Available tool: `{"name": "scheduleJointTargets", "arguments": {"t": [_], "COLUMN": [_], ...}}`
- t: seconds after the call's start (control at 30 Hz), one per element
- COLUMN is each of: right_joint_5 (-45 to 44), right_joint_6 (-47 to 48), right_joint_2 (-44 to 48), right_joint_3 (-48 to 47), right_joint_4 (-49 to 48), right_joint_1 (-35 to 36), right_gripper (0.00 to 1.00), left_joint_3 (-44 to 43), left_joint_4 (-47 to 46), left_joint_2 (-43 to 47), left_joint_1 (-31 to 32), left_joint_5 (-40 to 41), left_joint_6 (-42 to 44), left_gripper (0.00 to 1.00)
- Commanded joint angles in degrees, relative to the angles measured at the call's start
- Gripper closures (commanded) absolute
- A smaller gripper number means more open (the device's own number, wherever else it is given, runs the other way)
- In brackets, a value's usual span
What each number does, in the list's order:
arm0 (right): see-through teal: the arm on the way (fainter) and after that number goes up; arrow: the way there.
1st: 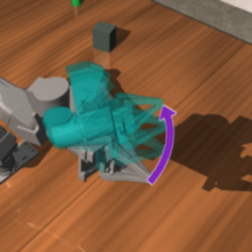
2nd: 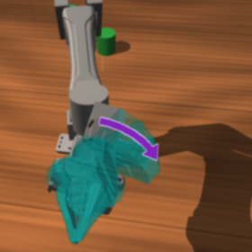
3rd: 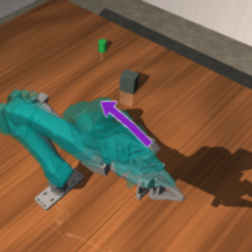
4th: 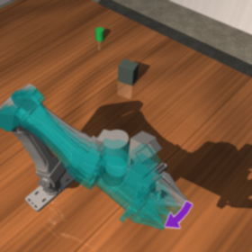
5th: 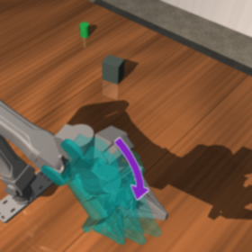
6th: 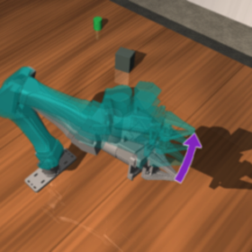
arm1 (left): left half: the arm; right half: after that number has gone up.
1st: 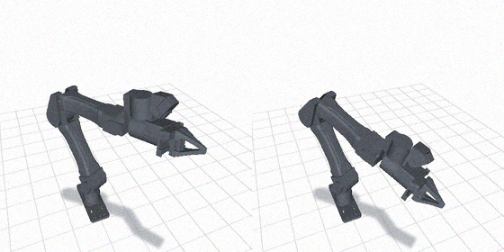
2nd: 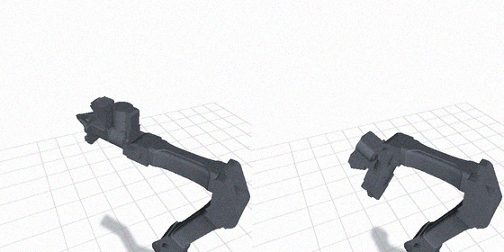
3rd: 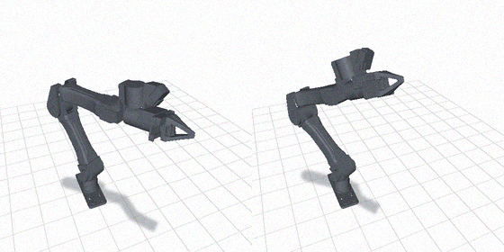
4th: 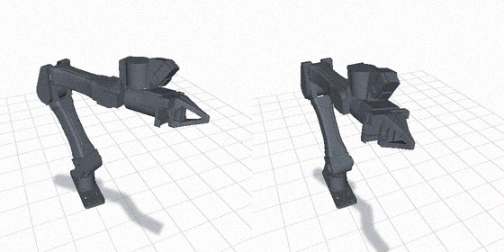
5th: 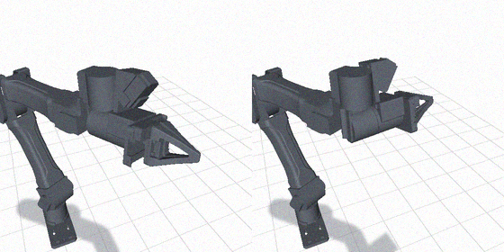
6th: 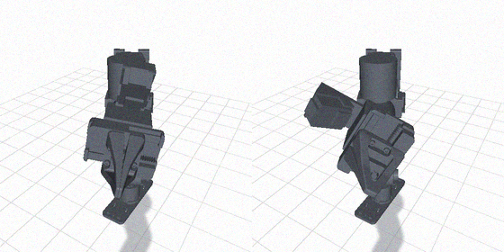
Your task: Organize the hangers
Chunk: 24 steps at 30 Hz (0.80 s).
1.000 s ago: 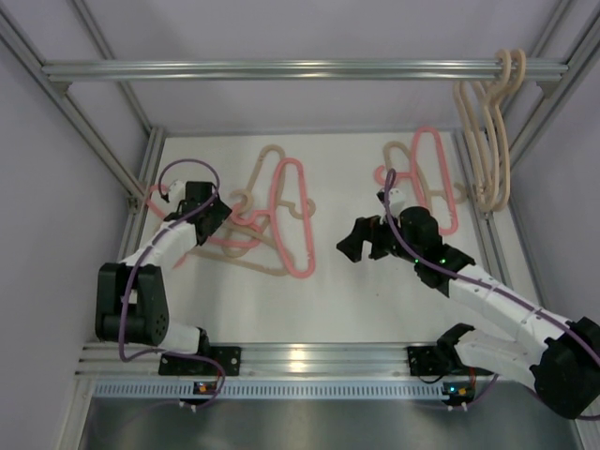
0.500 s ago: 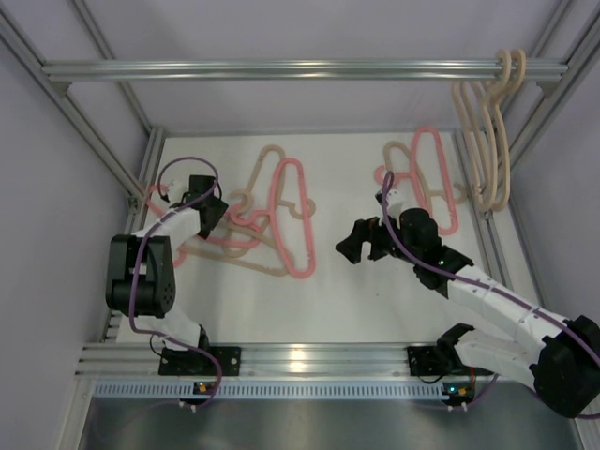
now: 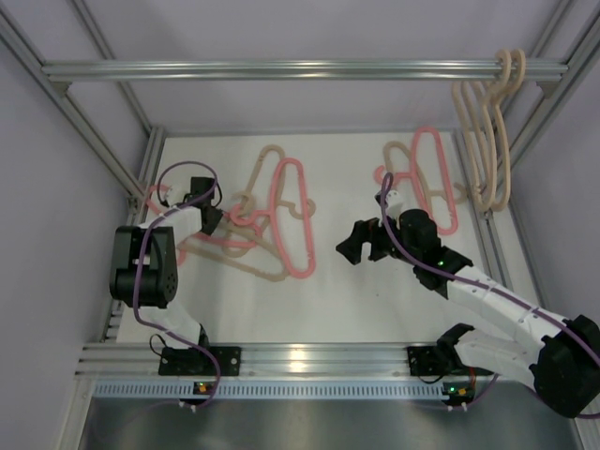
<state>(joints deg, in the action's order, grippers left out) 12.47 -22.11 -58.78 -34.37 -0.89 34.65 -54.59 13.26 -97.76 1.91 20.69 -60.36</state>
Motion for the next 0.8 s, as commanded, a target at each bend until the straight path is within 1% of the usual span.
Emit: {"name": "scheduleJointTargets", "arguments": {"t": [0.0, 0.1, 0.17, 0.23, 0.37, 0.53, 0.63, 0.73, 0.77], "right_joint_5": [-0.69, -0.78, -0.78, -0.61, -0.60, 0.62, 3.26, 4.84, 4.76], "right_joint_6": [1.10, 1.10, 1.10, 1.10, 1.19, 1.45, 1.98, 3.03, 3.99], "right_joint_2": [0.07, 0.16, 0.07, -0.01, 0.16, -0.01, 0.33, 0.51, 0.43], "right_joint_3": [0.27, 0.27, 0.27, 0.27, 0.36, 0.27, 0.79, 0.80, 0.19], "right_joint_4": [-4.04, -4.04, -4.04, -4.04, -4.04, -4.12, -5.79, -7.55, -7.64], "right_joint_1": [1.21, 1.20, 1.21, 1.12, 1.12, 1.12, 1.38, 2.96, 3.83], "right_gripper": [0.01, 0.01, 0.01, 0.01, 0.00, 0.01, 0.00, 0.01, 0.01], "left_joint_3": [0.44, 0.88, 1.15, 1.33, 0.80, -0.78, -1.31, -1.57, -1.66], "left_joint_4": [-1.74, -1.66, -1.74, -1.65, -1.74, -1.74, -1.66, -1.65, -1.65], "left_joint_2": [1.86, 4.23, 6.25, 8.36, 11.79, 15.92, 19.08, 22.25, 23.04], "left_joint_1": [-0.33, -0.24, -0.24, -0.24, 0.72, 2.21, 4.41, 7.74, 9.93], "left_joint_5": [1.55, 1.81, 2.51, 3.30, 5.24, 4.36, 3.13, 1.82, 1.64], "left_joint_6": [-1.52, -1.52, -1.87, -2.13, -1.87, -1.17, -1.25, -2.22, -2.57], "left_gripper": [0.76, 0.84, 0.94, 1.00, 1.00, 1.00, 1.00, 1.00, 1.00]}}
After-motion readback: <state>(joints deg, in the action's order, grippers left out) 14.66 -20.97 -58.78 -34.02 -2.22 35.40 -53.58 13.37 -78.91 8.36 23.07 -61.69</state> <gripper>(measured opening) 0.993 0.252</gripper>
